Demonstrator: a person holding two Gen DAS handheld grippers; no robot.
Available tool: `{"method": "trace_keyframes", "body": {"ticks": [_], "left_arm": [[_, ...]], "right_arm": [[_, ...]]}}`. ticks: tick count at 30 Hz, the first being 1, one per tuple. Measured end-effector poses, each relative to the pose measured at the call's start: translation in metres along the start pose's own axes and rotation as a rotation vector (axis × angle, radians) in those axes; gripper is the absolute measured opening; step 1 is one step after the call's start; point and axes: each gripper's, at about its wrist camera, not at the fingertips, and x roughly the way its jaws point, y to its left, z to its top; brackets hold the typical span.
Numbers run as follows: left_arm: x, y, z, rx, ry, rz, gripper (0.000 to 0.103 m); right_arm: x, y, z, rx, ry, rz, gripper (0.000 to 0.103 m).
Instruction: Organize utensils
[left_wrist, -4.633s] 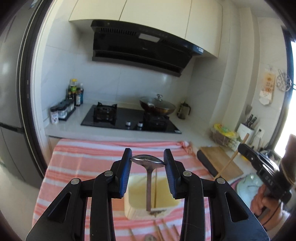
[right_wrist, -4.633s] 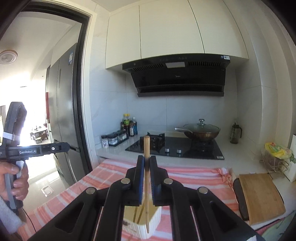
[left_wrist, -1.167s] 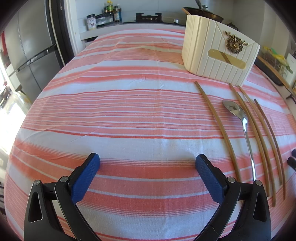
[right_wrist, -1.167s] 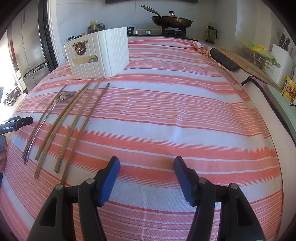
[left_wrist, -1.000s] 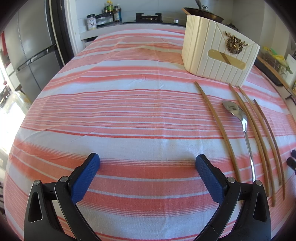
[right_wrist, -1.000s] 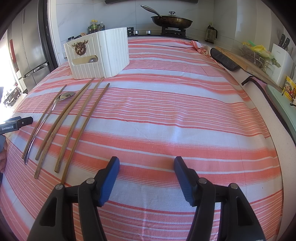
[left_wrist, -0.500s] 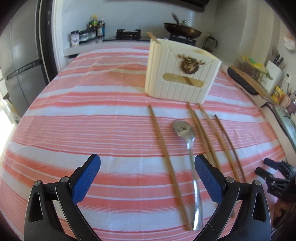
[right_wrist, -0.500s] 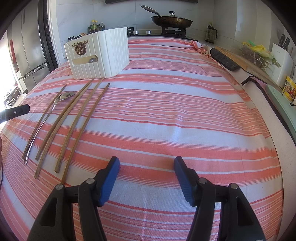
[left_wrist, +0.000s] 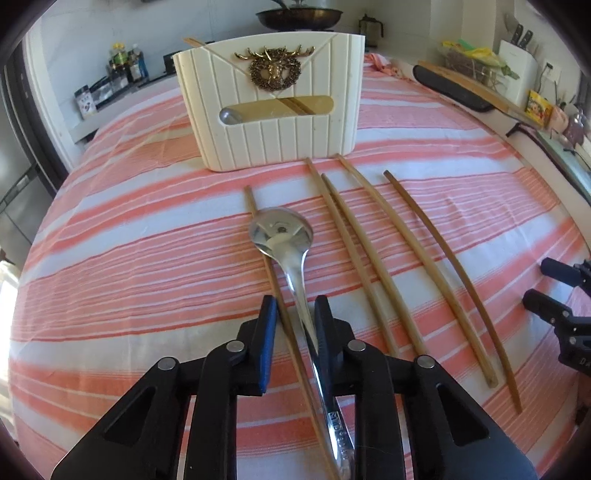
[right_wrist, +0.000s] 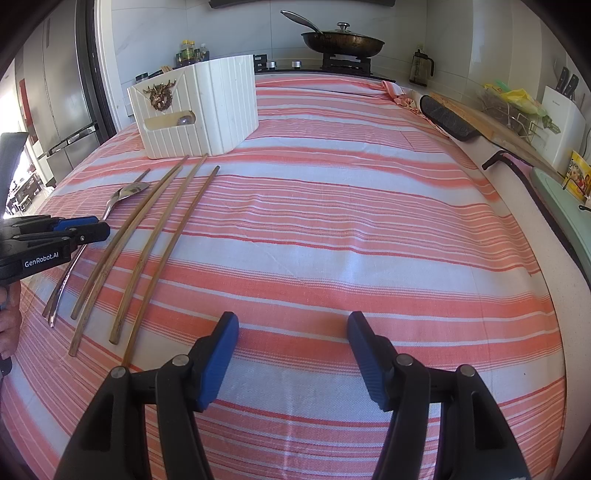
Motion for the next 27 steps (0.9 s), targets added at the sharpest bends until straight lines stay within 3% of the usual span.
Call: {"method": "trace_keyframes", "body": {"ticks": [2, 4, 6, 9, 11, 14, 17, 19, 24, 26, 27], "left_arm": [[-0.003, 0.011, 0.0, -0.053, 0.006, -0.05, 0.004], [-0.003, 0.025, -0.002, -0.125, 0.006, -0.118, 0.004], [-0.005, 0.038, -0.005, -0.169, 0.005, -0.128, 0.003], [-0.012, 0.064, -0.011, -0.283, 0.005, -0.238, 0.0], [-0.018, 0.08, -0.014, -0.326, -0.006, -0.254, 0.0], [-0.016, 0.1, -0.017, -0.334, 0.0, -0.181, 0.0], [-0.022, 0.104, -0.018, -0.278, -0.011, -0.098, 0.0], [-0.028, 0.095, -0.017, -0.201, -0.023, -0.026, 0.0], [-0.029, 0.069, -0.02, -0.089, -0.026, 0.034, 0.005], [-0.027, 0.068, -0.021, -0.1, -0.02, 0.047, 0.03], [-0.026, 0.067, -0.023, -0.102, -0.021, 0.063, 0.037]], "right_arm": [[0.0, 0.0, 0.0, 0.0, 0.0, 0.0, 0.063], [0.0, 0.0, 0.0, 0.0, 0.0, 0.0, 0.063], [0.0, 0.0, 0.0, 0.0, 0.0, 0.0, 0.063], [0.0, 0.0, 0.0, 0.0, 0.0, 0.0, 0.063], [0.0, 0.0, 0.0, 0.0, 0.0, -0.001, 0.063], [0.0, 0.0, 0.0, -0.001, 0.001, -0.002, 0.063], [0.0, 0.001, 0.0, -0.002, 0.001, -0.003, 0.063], [0.0, 0.001, 0.0, -0.003, 0.002, -0.004, 0.063], [0.0, 0.001, 0.001, -0.004, 0.002, -0.007, 0.063], [0.0, 0.001, 0.001, -0.004, 0.002, -0.007, 0.063], [0.0, 0.001, 0.001, -0.004, 0.002, -0.007, 0.063]]}}
